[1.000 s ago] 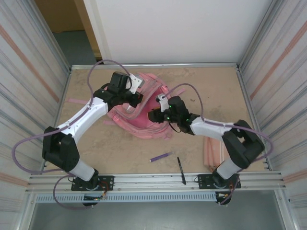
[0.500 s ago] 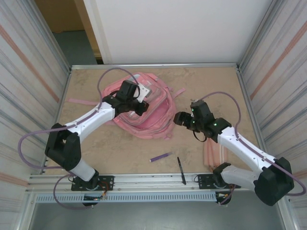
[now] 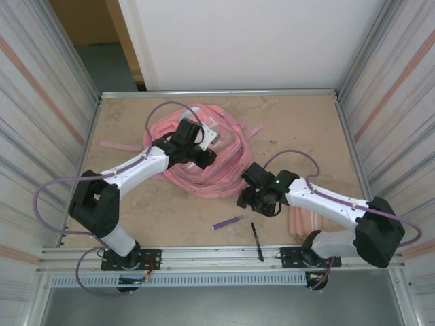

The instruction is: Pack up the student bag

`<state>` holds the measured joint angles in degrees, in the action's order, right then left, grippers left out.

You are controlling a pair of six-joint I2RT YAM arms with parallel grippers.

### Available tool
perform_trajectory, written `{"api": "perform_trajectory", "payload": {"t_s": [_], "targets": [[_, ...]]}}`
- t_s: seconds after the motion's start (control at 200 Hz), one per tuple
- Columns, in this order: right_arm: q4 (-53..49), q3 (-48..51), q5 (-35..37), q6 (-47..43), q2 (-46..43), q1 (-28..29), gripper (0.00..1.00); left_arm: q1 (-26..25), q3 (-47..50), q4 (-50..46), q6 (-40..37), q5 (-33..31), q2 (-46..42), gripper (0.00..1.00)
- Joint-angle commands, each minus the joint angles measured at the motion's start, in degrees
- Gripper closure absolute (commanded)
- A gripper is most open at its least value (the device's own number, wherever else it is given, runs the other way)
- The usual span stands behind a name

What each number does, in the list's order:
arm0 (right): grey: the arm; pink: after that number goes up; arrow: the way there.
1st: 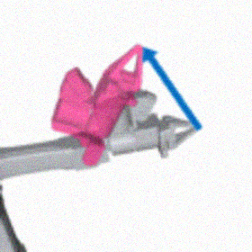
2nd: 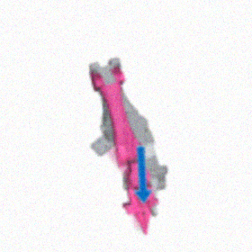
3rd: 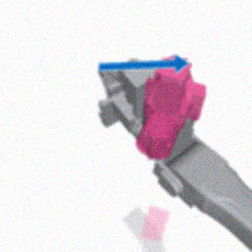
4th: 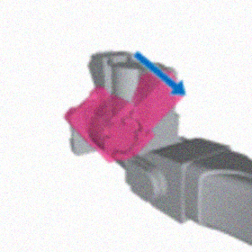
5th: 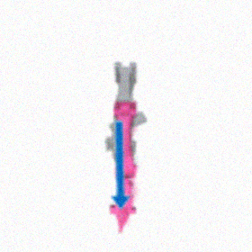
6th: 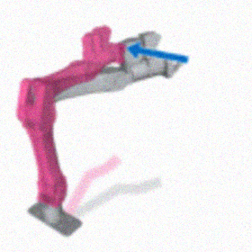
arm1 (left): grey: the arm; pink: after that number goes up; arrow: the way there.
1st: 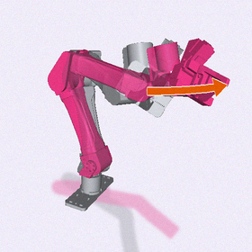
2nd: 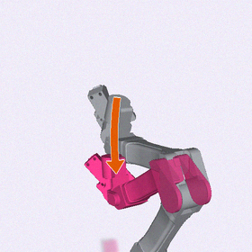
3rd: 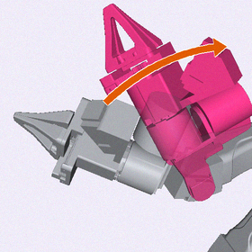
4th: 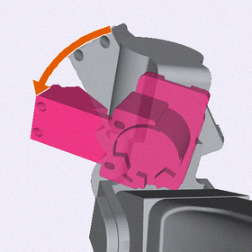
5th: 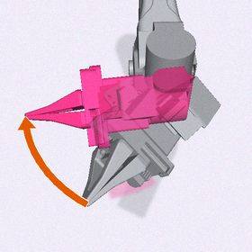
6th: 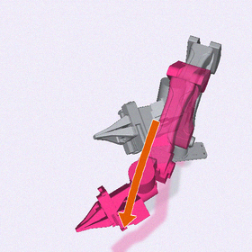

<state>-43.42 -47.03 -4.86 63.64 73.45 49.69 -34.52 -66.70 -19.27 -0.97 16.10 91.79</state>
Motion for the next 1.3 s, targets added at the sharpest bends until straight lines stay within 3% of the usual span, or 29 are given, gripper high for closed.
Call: {"api": "perform_trajectory", "payload": {"t_s": [0.0, 0.09, 0.15, 0.336, 0.466, 0.606, 0.752, 0.907, 1.057, 1.293], "targets": [[-5.27, -2.19, -1.17, -8.10, 0.31, 0.65, 0.30, -0.63, 1.46, 1.76, 1.13, 3.77, -3.72, 0.85], [-6.95, -3.11, 1.33, -10.18, -1.18, -1.52, 0.29, -0.94, 2.18, 2.37, 1.64, 3.74, -3.98, 0.82], [-8.83, -3.59, 3.53, -11.04, -2.66, -4.39, 0.28, -1.15, 2.38, 2.63, 1.73, 3.94, -3.77, 0.75], [-13.52, -1.83, 9.98, -15.54, -8.46, -20.84, 0.28, -2.37, 1.40, 1.21, 3.73, 5.52, -4.49, 0.67], [-13.38, 1.41, 17.04, -17.06, -11.72, -27.15, 0.29, -4.37, -0.41, -1.85, 9.97, 5.08, -6.89, 0.60], [-9.04, 5.91, 10.35, -18.03, -8.63, -34.91, 0.29, -9.45, -1.03, -3.79, 13.90, 2.49, -9.17, 0.58], [-2.88, 7.46, 12.56, -21.74, -1.67, -34.86, 0.32, -13.90, -0.39, -5.86, 16.84, 0.28, -10.16, 0.55], [0.71, 6.87, 10.25, -24.47, 5.36, -32.44, 0.46, -16.43, 2.81, -4.99, 21.44, -0.09, -11.95, 0.54], [1.61, 6.41, 8.95, -24.95, 6.47, -31.85, 0.85, -18.63, 7.03, 0.02, 26.24, 1.37, -12.57, 0.54], [-2.59, 0.36, 3.69, -21.67, -1.54, -32.88, 0.95, -20.74, 9.23, 10.31, 31.67, 6.27, -9.82, 0.51]]}}
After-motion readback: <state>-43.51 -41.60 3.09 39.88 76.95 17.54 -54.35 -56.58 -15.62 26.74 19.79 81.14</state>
